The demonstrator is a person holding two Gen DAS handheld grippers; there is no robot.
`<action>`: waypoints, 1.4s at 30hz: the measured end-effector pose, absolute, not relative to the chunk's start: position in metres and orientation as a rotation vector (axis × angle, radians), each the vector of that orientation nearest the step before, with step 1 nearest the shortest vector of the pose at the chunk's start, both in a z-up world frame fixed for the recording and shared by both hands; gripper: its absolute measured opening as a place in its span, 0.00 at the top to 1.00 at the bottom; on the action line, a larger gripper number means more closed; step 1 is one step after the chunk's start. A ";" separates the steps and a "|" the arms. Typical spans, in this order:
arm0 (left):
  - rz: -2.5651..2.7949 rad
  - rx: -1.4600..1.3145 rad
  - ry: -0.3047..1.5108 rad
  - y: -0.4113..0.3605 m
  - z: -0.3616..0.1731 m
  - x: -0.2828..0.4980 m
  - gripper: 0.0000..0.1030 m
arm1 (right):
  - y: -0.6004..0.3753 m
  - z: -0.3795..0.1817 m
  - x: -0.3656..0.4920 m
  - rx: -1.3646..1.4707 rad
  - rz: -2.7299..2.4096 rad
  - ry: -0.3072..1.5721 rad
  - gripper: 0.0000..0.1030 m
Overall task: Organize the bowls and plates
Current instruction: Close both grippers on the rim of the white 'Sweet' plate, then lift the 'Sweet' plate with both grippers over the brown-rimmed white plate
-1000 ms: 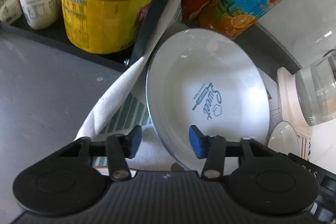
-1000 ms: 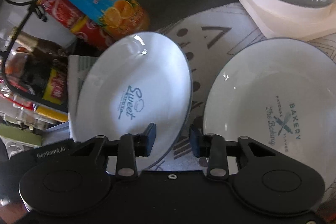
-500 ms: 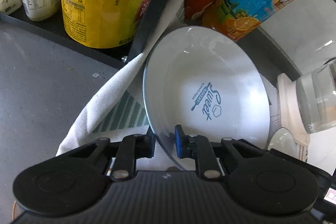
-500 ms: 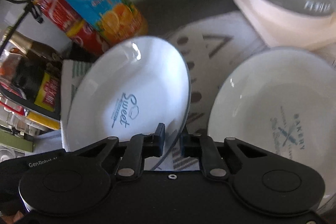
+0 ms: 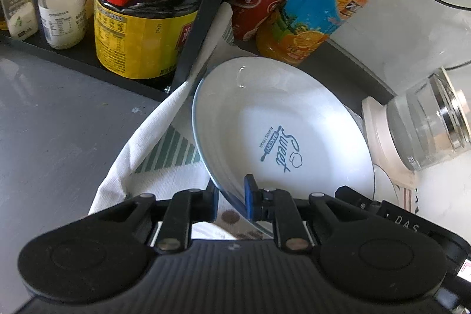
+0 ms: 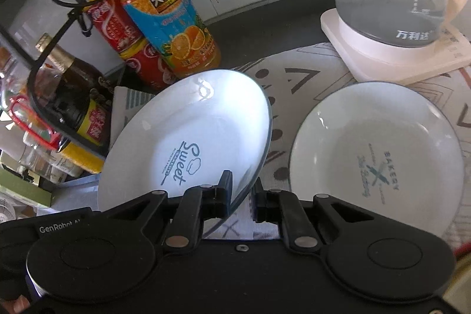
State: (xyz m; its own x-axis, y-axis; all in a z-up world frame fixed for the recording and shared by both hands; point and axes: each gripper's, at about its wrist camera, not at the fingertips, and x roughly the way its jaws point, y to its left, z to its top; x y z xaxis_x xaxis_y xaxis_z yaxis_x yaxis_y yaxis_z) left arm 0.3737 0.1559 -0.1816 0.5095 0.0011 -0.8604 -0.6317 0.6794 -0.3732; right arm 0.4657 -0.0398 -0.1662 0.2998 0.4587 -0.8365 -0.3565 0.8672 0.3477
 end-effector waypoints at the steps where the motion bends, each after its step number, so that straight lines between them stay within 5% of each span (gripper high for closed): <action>1: 0.423 -0.742 0.972 0.154 -0.179 0.370 0.85 | -0.041 -0.164 0.462 0.100 0.542 1.142 0.88; 42: 0.431 -0.741 0.947 0.107 -0.148 0.207 0.85 | -0.080 -0.140 0.303 0.054 0.570 1.100 0.88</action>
State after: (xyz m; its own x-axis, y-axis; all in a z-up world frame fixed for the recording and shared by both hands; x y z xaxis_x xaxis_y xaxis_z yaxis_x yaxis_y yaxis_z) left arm 0.2071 0.1075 -0.1482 0.5281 0.0175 -0.8490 -0.6287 0.6801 -0.3771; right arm 0.3035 -0.0801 -0.1404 0.3262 0.4610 -0.8252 -0.4085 0.8560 0.3168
